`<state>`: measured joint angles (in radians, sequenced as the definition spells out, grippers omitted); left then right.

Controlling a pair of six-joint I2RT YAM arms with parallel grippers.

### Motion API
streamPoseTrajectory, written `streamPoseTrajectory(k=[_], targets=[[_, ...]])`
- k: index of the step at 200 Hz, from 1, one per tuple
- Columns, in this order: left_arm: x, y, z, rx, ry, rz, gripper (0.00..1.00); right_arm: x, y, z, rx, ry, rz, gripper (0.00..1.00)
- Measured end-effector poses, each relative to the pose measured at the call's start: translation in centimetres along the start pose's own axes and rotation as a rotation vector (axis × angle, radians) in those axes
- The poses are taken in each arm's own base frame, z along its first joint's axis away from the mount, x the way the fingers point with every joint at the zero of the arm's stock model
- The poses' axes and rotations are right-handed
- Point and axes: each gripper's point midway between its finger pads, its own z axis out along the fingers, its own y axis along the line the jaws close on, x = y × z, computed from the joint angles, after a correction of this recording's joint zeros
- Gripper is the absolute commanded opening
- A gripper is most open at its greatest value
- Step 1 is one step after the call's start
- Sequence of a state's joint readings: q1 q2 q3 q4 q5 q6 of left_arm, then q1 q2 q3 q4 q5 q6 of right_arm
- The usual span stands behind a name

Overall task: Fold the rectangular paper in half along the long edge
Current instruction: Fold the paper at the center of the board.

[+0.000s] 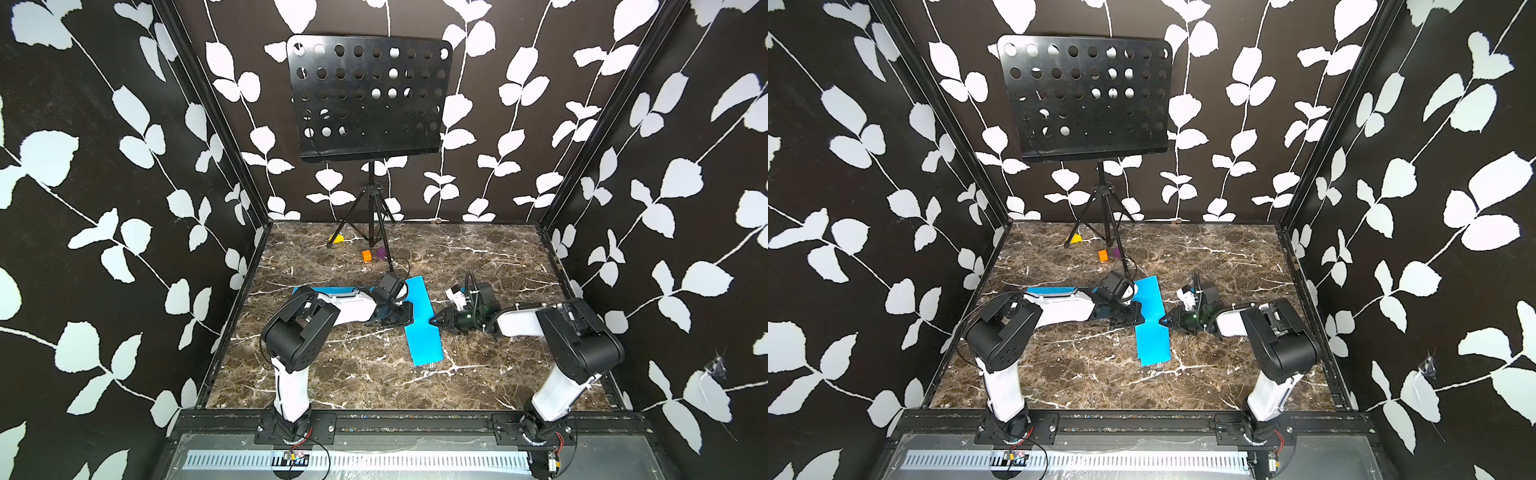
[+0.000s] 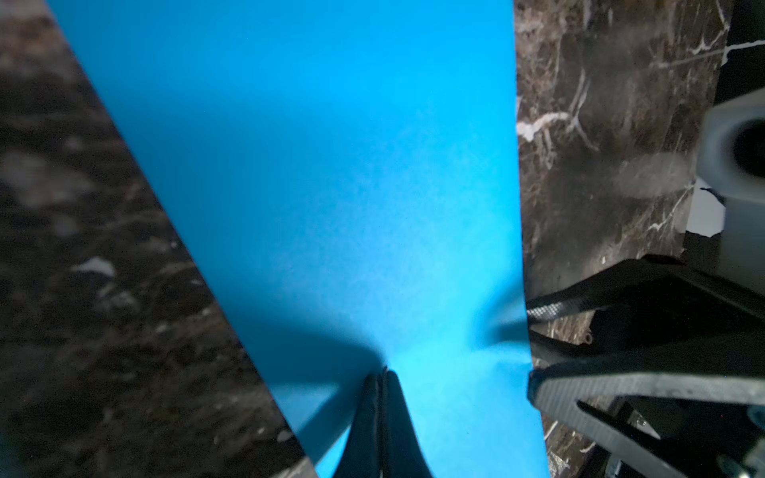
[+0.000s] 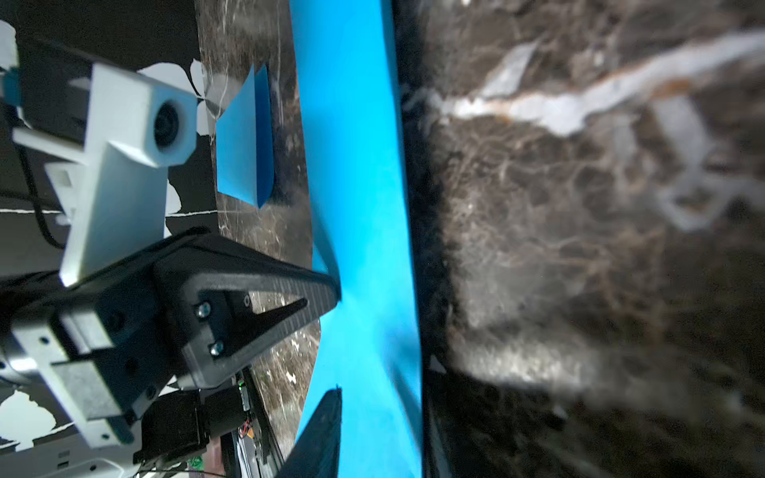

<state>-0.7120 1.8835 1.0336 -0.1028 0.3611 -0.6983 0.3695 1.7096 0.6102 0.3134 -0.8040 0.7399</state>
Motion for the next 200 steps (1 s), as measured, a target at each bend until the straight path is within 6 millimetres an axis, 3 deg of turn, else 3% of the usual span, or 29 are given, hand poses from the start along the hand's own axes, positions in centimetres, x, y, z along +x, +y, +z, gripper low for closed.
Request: streamPoseTrajectory(k=[22, 37, 71, 80, 88, 110, 132, 152, 186, 189, 200], targets=[[0.0, 0.0, 0.0, 0.0, 0.0, 0.001, 0.0, 1.1, -0.2, -0.2, 0.003, 0.005, 0.02, 0.2], [0.0, 0.0, 0.0, 0.0, 0.0, 0.002, 0.0, 2.0, -0.6, -0.3, 0.013, 0.014, 0.04, 0.0], [0.1, -0.1, 0.1, 0.001, 0.003, 0.005, 0.0, 2.7, -0.5, -0.7, 0.02, 0.01, 0.05, 0.0], [0.1, -0.1, 0.1, 0.001, 0.003, 0.005, 0.0, 2.6, -0.4, -0.7, 0.018, 0.008, 0.052, 0.21], [0.1, -0.1, 0.1, 0.001, 0.003, 0.005, 0.0, 2.8, -0.3, -0.7, 0.019, 0.01, 0.056, 0.31], [0.1, -0.1, 0.1, 0.001, 0.003, 0.005, 0.0, 3.4, -0.1, -0.7, 0.009, 0.015, 0.058, 0.34], [0.1, -0.1, 0.1, 0.001, 0.003, 0.005, 0.0, 4.4, 0.1, -0.9, 0.015, 0.017, 0.058, 0.26], [0.1, -0.1, 0.1, 0.001, 0.003, 0.005, 0.0, 5.5, -0.3, -1.1, 0.032, 0.025, 0.08, 0.0], [0.2, -0.1, 0.1, 0.001, 0.004, 0.006, 0.0, 5.7, 0.0, -1.2, 0.041, 0.011, 0.087, 0.0], [0.2, -0.1, 0.1, 0.001, 0.004, 0.006, 0.0, 5.7, 0.0, -1.2, 0.042, 0.01, 0.085, 0.09], [0.2, -0.1, 0.1, 0.002, 0.005, 0.006, 0.0, 5.7, 0.2, -1.2, 0.042, 0.008, 0.091, 0.28]])
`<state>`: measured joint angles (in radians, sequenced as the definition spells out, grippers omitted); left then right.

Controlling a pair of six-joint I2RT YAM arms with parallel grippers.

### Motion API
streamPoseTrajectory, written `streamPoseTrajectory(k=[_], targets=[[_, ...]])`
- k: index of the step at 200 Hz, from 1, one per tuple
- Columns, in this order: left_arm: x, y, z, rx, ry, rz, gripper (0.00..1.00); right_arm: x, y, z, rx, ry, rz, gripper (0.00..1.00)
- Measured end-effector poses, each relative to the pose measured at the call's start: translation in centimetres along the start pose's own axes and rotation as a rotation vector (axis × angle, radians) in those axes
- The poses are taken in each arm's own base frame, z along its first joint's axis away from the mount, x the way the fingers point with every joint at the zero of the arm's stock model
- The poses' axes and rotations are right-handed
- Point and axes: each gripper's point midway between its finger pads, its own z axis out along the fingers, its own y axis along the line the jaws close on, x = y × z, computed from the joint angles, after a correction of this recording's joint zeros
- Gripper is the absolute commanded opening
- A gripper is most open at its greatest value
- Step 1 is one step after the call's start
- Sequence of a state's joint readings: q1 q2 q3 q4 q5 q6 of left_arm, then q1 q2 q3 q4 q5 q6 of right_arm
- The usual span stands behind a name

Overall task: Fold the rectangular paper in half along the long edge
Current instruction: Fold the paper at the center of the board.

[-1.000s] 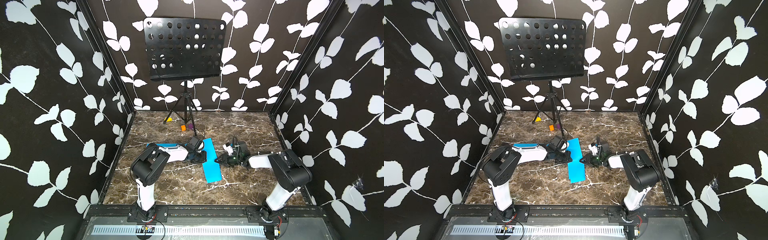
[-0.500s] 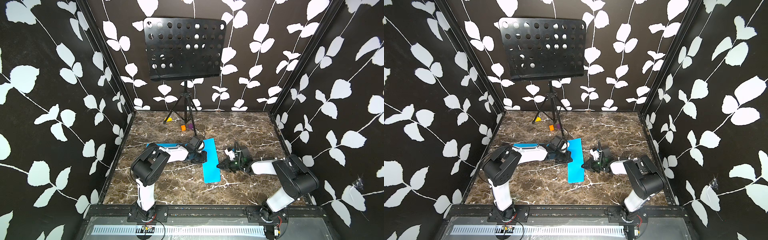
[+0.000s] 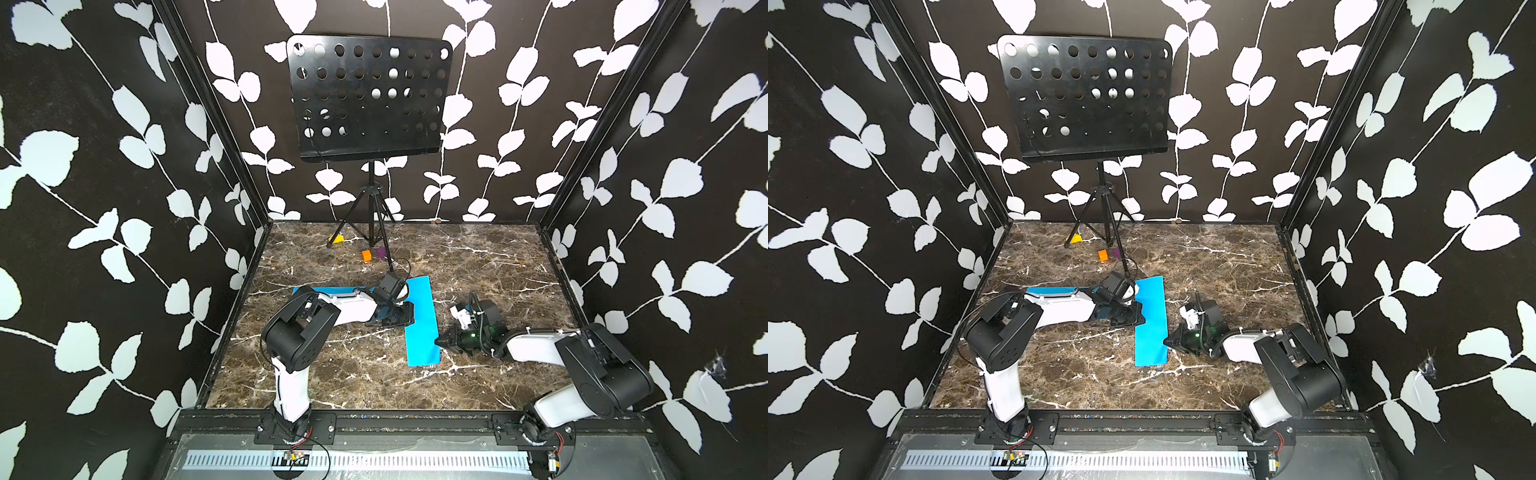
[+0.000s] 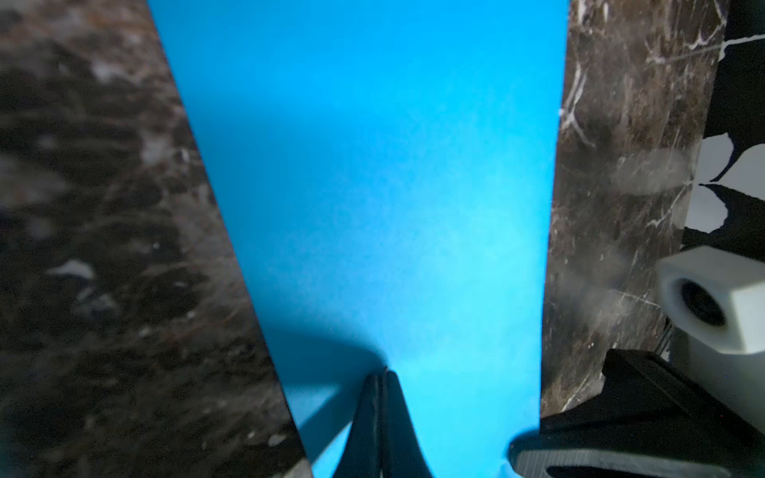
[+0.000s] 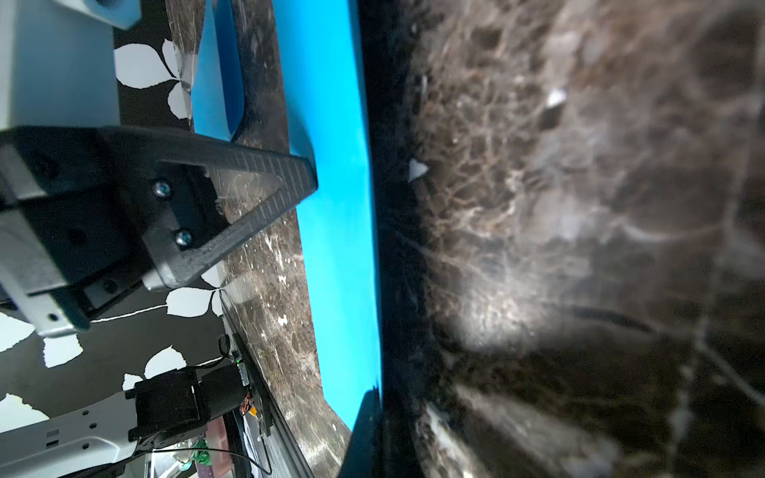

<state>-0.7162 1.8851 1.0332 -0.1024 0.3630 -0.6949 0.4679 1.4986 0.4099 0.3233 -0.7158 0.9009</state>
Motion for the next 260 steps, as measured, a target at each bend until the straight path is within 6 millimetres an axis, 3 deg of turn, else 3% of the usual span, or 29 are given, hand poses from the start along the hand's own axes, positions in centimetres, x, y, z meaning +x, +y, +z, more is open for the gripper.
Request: streamPoseTrajectory(k=[20, 36, 43, 79, 90, 103, 116, 131, 161, 174, 183, 211, 222, 257, 260], targets=[[0.0, 0.0, 0.0, 0.0, 0.0, 0.0, 0.0, 0.7, 0.0, 0.2, 0.002, 0.009, 0.005, 0.31], [0.0, 0.0, 0.0, 0.0, 0.0, 0.0, 0.0, 1.5, 0.0, 0.3, 0.002, 0.016, 0.009, 0.14], [0.0, 0.0, 0.0, 0.0, -0.001, 0.0, 0.0, 1.8, -0.1, 0.4, 0.007, 0.019, 0.017, 0.0], [0.1, -0.1, 0.0, 0.003, 0.002, 0.001, 0.0, 2.4, -0.3, 0.3, 0.023, 0.001, 0.025, 0.0], [0.1, -0.1, 0.0, 0.003, 0.003, 0.001, 0.0, 2.4, -0.2, 0.3, 0.021, -0.005, 0.024, 0.23], [0.1, -0.1, 0.0, 0.003, 0.003, 0.001, 0.0, 2.6, -0.1, 0.3, 0.024, -0.005, 0.029, 0.27], [0.1, -0.1, 0.0, 0.003, 0.003, 0.001, 0.0, 2.9, 0.0, 0.3, 0.024, -0.004, 0.032, 0.22], [0.1, -0.1, 0.0, 0.003, 0.003, 0.001, 0.0, 3.5, 0.0, 0.5, 0.027, 0.005, 0.039, 0.0], [0.1, -0.1, 0.0, 0.004, 0.003, 0.001, 0.0, 3.9, 0.1, 0.6, 0.035, -0.004, 0.043, 0.0], [0.1, -0.1, 0.0, 0.005, 0.004, 0.001, 0.0, 3.9, 0.3, 0.3, 0.03, -0.017, 0.042, 0.28], [0.1, -0.1, 0.0, 0.005, 0.005, 0.001, 0.0, 4.0, 0.4, 0.1, 0.028, -0.02, 0.043, 0.32], [0.1, -0.1, 0.0, 0.006, 0.005, 0.001, 0.0, 4.9, -0.2, -0.3, 0.04, -0.016, 0.069, 0.17], [0.1, -0.1, 0.0, 0.006, 0.006, 0.001, 0.0, 5.2, -0.5, -0.3, 0.047, -0.01, 0.079, 0.0], [0.2, -0.1, 0.1, 0.006, 0.006, 0.0, 0.0, 5.5, -0.9, -0.3, 0.058, -0.006, 0.099, 0.0], [0.2, -0.1, 0.1, 0.006, 0.006, 0.0, 0.0, 5.5, -0.9, -0.3, 0.058, -0.006, 0.099, 0.05]])
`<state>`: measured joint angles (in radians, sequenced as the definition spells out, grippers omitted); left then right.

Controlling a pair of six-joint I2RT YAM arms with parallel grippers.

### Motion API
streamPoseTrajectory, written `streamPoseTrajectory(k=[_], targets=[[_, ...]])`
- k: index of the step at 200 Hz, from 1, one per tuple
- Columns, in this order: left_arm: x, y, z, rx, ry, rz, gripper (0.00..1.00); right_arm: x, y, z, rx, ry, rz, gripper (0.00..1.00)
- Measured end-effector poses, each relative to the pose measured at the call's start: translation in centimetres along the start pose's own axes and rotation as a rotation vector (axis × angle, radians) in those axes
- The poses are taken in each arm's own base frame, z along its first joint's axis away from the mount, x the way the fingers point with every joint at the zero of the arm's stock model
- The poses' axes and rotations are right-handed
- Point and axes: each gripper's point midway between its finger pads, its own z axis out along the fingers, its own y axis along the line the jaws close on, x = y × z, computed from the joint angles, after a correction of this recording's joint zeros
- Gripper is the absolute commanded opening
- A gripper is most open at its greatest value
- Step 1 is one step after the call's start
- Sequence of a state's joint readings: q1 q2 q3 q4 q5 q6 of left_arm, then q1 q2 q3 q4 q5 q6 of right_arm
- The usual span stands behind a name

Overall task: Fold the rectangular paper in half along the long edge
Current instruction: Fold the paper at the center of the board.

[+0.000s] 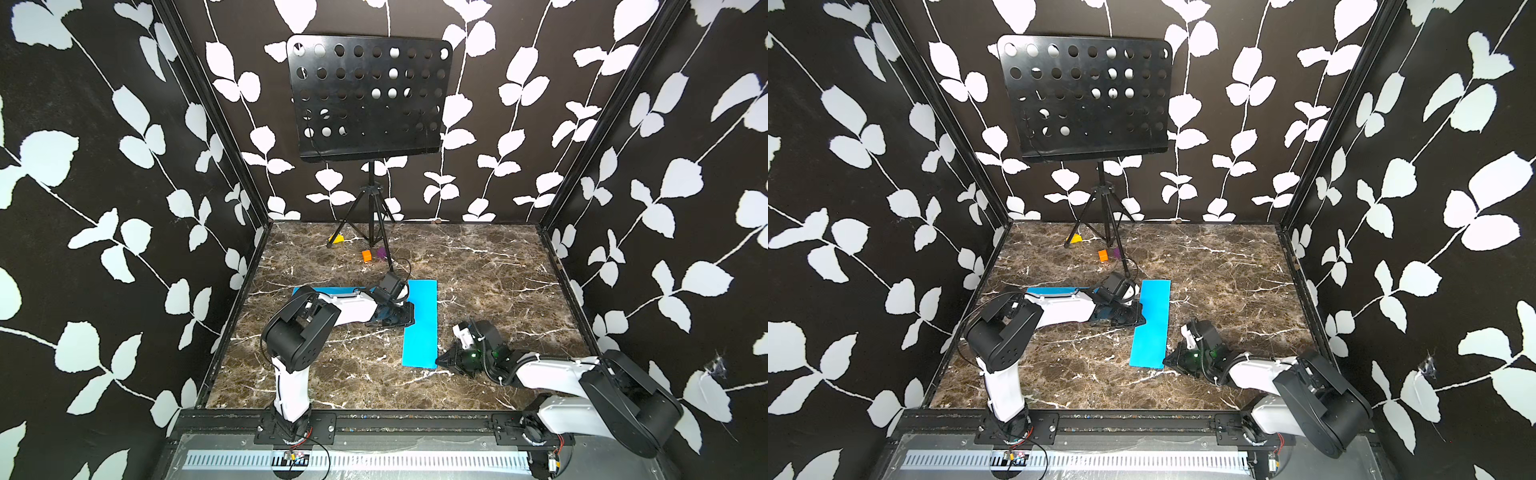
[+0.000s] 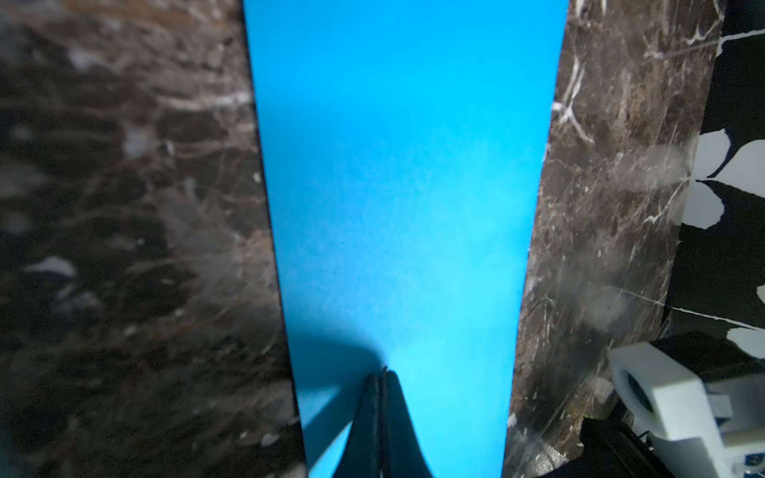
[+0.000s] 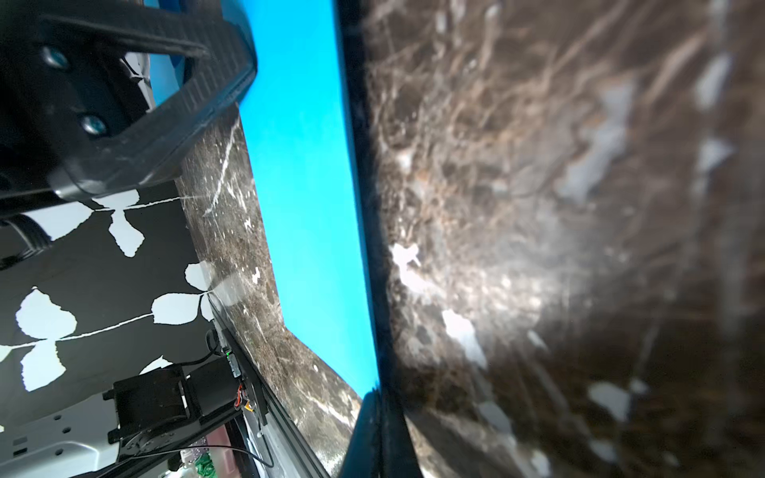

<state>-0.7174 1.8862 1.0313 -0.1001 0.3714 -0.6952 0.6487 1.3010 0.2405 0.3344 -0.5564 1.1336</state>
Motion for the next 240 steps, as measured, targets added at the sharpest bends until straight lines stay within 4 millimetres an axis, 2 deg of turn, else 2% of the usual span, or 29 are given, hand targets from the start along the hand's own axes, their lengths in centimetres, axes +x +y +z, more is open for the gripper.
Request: streamPoseTrajectory(k=[8, 16, 44, 72, 93, 101, 109, 150, 163, 175, 206, 224, 240], targets=[[0.0, 0.0, 0.0, 0.001, 0.0, 0.001, 0.0, 0.0, 0.0, 0.0, 0.0, 0.001, 0.002, 0.19], [0.0, 0.0, 0.0, 0.001, 0.0, 0.0, 0.0, 0.1, 0.0, 0.0, 0.0, 0.003, 0.006, 0.26], [0.0, -0.1, 0.0, 0.004, -0.002, 0.001, 0.0, 0.3, 0.9, 0.1, -0.028, 0.005, -0.008, 0.3], [-0.1, -0.1, 0.0, 0.005, -0.003, 0.002, 0.0, 0.9, 0.8, 0.3, -0.024, 0.019, -0.004, 0.21], [0.0, -0.1, 0.0, 0.005, -0.002, 0.002, 0.0, 1.2, 0.6, 0.3, -0.019, 0.027, 0.004, 0.19], [0.0, 0.0, 0.0, 0.004, -0.001, 0.001, 0.0, 1.3, 0.6, 0.3, -0.019, 0.027, 0.004, 0.13], [0.0, 0.0, 0.0, 0.004, 0.0, 0.001, 0.0, 1.3, 0.5, 0.4, -0.017, 0.029, 0.009, 0.0], [0.1, 0.0, 0.0, 0.004, 0.0, 0.001, 0.0, 1.4, 0.2, 0.4, -0.004, 0.024, 0.006, 0.0], [0.1, 0.0, 0.0, 0.003, 0.0, 0.001, 0.0, 1.4, 0.1, 0.4, 0.0, 0.024, 0.005, 0.24], [0.0, 0.0, 0.0, 0.004, 0.0, 0.001, 0.0, 1.3, 0.6, 0.2, -0.011, 0.02, -0.009, 0.35], [-0.1, -0.2, 0.0, 0.007, -0.004, 0.004, 0.03, 0.8, 1.0, -0.7, 0.02, -0.013, -0.054, 0.47], [-0.2, -0.3, -0.1, 0.004, 0.0, 0.005, 0.08, -0.1, 1.3, -1.6, 0.054, -0.047, -0.091, 0.52], [-0.1, -0.6, -0.1, 0.016, 0.012, 0.004, 0.08, -1.5, 1.9, -2.4, 0.078, -0.085, -0.119, 0.53]])
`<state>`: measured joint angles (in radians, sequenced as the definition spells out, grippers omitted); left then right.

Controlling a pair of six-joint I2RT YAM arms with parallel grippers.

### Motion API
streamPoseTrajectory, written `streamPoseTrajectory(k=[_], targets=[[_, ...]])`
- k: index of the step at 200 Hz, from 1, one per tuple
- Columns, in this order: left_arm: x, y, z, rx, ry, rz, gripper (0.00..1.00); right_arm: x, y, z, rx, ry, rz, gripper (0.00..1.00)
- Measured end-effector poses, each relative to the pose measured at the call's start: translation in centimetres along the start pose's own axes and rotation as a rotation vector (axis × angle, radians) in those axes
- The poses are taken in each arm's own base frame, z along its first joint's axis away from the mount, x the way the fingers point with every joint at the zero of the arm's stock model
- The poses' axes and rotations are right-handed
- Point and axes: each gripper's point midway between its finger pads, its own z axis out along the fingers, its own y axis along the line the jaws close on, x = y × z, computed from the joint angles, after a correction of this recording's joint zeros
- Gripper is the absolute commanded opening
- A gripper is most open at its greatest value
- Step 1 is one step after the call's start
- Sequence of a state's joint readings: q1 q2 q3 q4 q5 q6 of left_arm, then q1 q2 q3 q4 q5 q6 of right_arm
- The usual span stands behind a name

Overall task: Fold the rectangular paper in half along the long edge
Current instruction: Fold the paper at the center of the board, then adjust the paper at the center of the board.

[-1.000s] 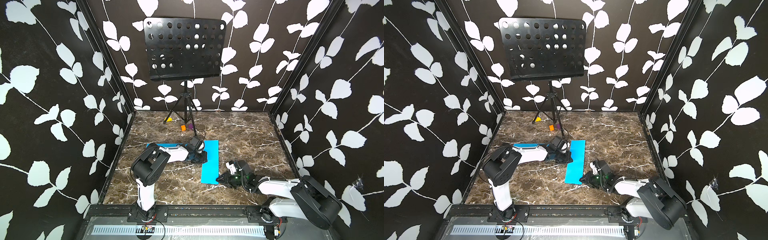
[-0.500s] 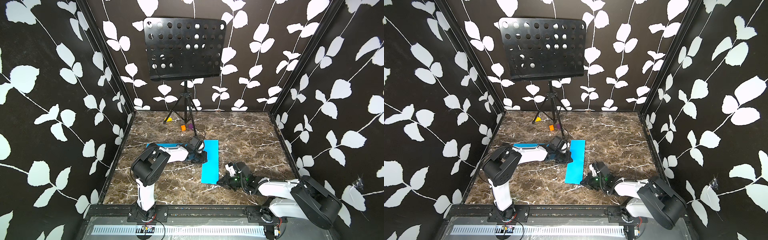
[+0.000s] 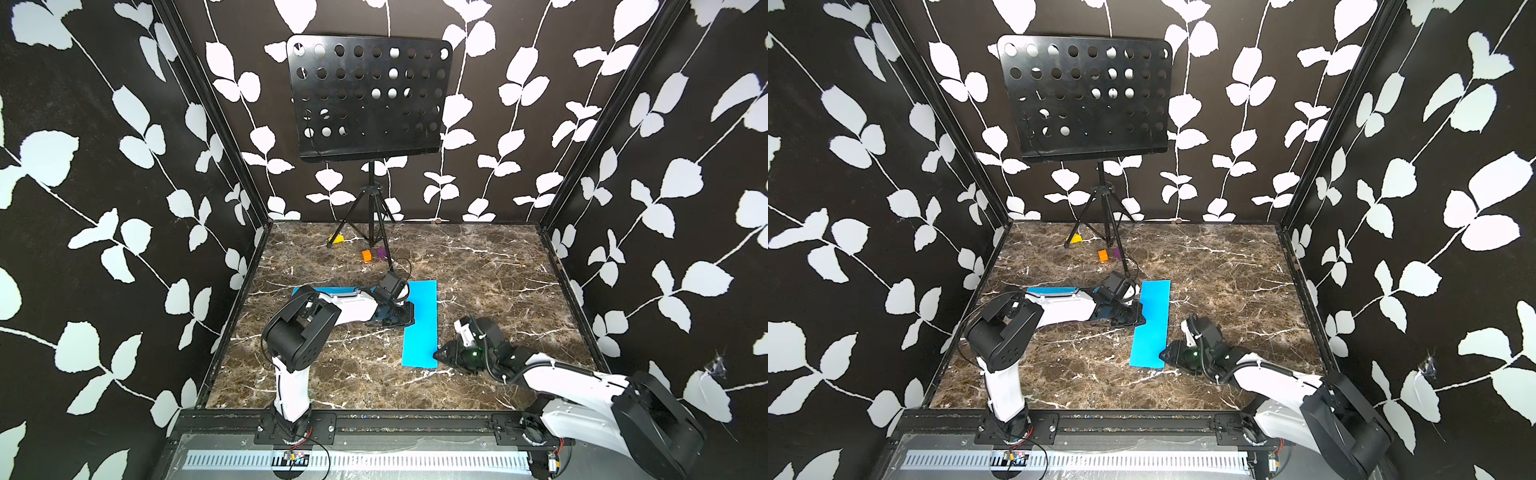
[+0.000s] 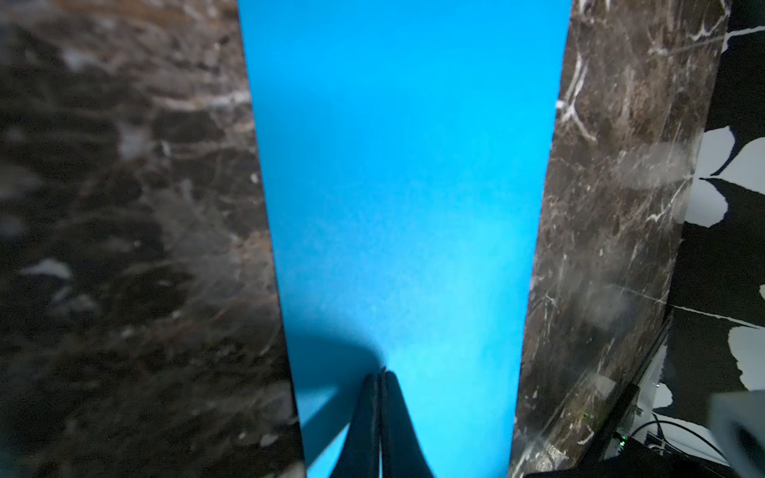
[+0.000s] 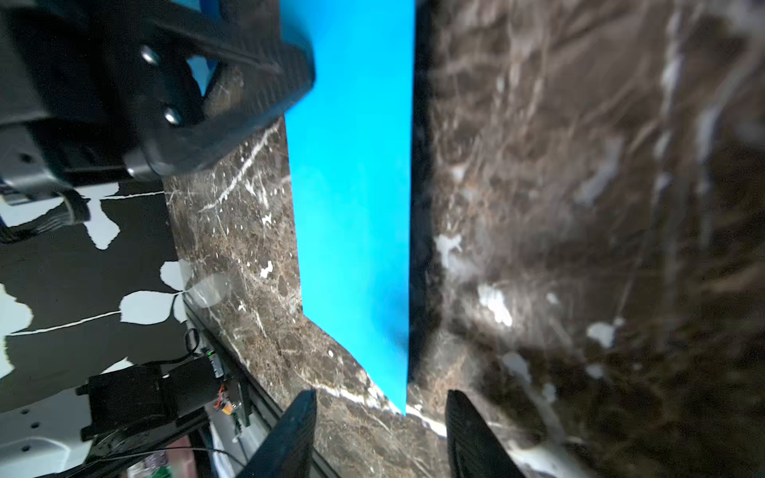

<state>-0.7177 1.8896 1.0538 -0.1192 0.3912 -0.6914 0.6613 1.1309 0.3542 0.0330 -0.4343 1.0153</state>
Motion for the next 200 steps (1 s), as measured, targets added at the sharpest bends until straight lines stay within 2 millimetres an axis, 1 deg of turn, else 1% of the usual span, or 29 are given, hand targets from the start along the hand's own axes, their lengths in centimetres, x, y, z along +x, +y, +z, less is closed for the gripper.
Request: streamPoseTrajectory(k=[18, 31, 41, 49, 70, 81, 93, 107, 116, 120, 124, 128, 133, 143, 161, 173, 187, 200], targets=[[0.3, -0.5, 0.0, 0.027, 0.022, -0.012, 0.1, -1.8, 0.4, -0.7, 0.019, -0.038, -0.028, 0.54], [0.4, -1.3, 0.0, 0.056, 0.04, -0.019, 0.15, -2.9, 0.5, -1.1, 0.033, -0.06, -0.047, 0.54], [0.3, -2.3, -0.2, 0.086, 0.047, -0.018, 0.2, -3.7, 0.4, -1.3, 0.048, -0.072, -0.061, 0.54], [-0.1, -3.3, -0.4, 0.116, 0.045, -0.015, 0.24, -4.4, 0.5, -1.5, 0.058, -0.082, -0.069, 0.54], [-1.5, -5.6, -1.1, 0.182, 0.022, 0.0, 0.31, -6.2, 0.8, -1.7, 0.075, -0.104, -0.103, 0.53], [-2.1, -6.3, -1.5, 0.204, 0.003, 0.007, 0.35, -7.3, 1.0, -1.6, 0.083, -0.113, -0.125, 0.53], [-2.1, -6.6, -2.0, 0.209, -0.008, 0.005, 0.39, -8.8, 1.3, -1.2, 0.099, -0.116, -0.151, 0.52], [-1.8, -6.2, -2.8, 0.194, -0.022, 0.005, 0.42, -10.8, 2.0, -0.1, 0.119, -0.111, -0.188, 0.49], [-1.3, -5.5, -3.5, 0.169, -0.031, -0.003, 0.44, -12.4, 2.7, 0.8, 0.124, -0.11, -0.207, 0.47], [-1.1, -5.1, -3.9, 0.155, -0.037, -0.003, 0.45, -12.9, 2.9, 1.2, 0.125, -0.107, -0.217, 0.44], [-0.7, -4.7, -4.3, 0.14, -0.04, -0.007, 0.46, -13.5, 3.2, 1.6, 0.124, -0.105, -0.224, 0.38], [-0.4, -4.3, -4.8, 0.122, -0.045, -0.009, 0.49, -14.1, 3.5, 2.3, 0.125, -0.099, -0.239, 0.33], [0.1, -3.7, -5.4, 0.1, -0.05, -0.01, 0.54, -14.8, 3.9, 3.0, 0.124, -0.093, -0.254, 0.28], [0.8, -2.8, -6.5, 0.062, -0.07, -0.014, 0.64, -15.8, 4.6, 4.5, 0.122, -0.075, -0.276, 0.24], [2.0, -0.9, -8.7, -0.009, -0.122, -0.013, 0.86, -16.8, 5.7, 7.6, 0.124, -0.032, -0.323, 0.22], [2.6, 0.3, -9.6, -0.049, -0.149, -0.019, 0.98, -17.2, 6.3, 9.3, 0.119, -0.011, -0.344, 0.21], [3.1, 1.3, -10.1, -0.087, -0.162, -0.03, 0.99, -17.3, 6.4, 10.9, 0.114, 0.01, -0.352, 0.2], [3.4, 2.0, -10.2, -0.116, -0.163, -0.032, 0.99, -17.2, 6.1, 11.7, 0.118, 0.027, -0.353, 0.2]])
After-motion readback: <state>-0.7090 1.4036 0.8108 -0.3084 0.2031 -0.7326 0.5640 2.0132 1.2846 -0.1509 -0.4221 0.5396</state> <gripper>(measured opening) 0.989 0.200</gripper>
